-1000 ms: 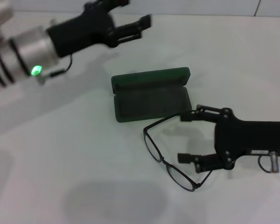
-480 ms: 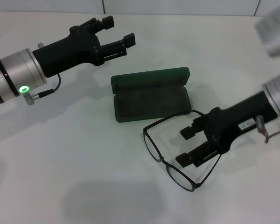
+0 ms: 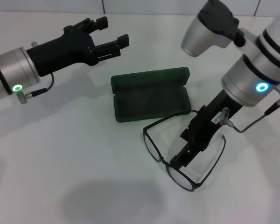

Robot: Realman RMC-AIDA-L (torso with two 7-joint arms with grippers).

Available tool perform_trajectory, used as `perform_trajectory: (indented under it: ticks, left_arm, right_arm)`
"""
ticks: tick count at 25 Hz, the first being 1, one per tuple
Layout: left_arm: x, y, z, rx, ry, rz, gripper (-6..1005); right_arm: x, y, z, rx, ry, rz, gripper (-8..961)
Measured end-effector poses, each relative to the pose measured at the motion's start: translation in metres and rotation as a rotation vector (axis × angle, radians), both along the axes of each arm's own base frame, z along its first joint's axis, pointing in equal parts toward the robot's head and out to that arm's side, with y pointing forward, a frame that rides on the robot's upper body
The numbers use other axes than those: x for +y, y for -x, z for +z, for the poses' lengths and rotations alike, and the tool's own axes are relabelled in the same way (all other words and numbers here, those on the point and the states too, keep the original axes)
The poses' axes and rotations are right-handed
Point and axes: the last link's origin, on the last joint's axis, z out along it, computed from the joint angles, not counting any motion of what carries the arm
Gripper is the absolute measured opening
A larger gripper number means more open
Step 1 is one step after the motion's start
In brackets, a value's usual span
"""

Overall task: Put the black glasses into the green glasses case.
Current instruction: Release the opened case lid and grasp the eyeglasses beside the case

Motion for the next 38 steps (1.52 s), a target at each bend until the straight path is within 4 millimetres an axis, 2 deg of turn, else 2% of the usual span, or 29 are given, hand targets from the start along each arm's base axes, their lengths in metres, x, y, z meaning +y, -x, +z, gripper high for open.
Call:
perform_trajectory:
  ticks: [7,9,13,18,25,38]
  left_arm:
    - [-0.004,0.000,-0.006,0.015,-0.013,-0.024,888]
    - [-0.005,0.000,-0.007,0.018,-0.011,-0.026,888]
    - [-0.006,-0.002,-0.011,0.039,0.012,-0.042,888]
    - [-0.004,-0.004,-0.012,0.045,0.015,-0.048,888]
    - [-0.002,-0.003,-0.009,0.053,0.010,-0.047,888]
    - [-0.004,-0.002,-0.013,0.070,0.028,-0.051,888]
  right_arm:
    - [0.000,0.000,-0.015,-0.032,-0.025,0.015,816]
    - [-0.003,-0.001,-0.026,-0.046,-0.036,0.041,808]
    - [-0.006,0.001,-0.036,-0.028,-0.039,0.063,792]
    - [-0.007,0.007,-0.038,0.002,-0.033,0.068,687]
    - [-0.011,0.005,-0.030,-0.021,0.009,0.056,691]
    - [-0.023,-0.009,-0.049,-0.070,0.025,0.085,684]
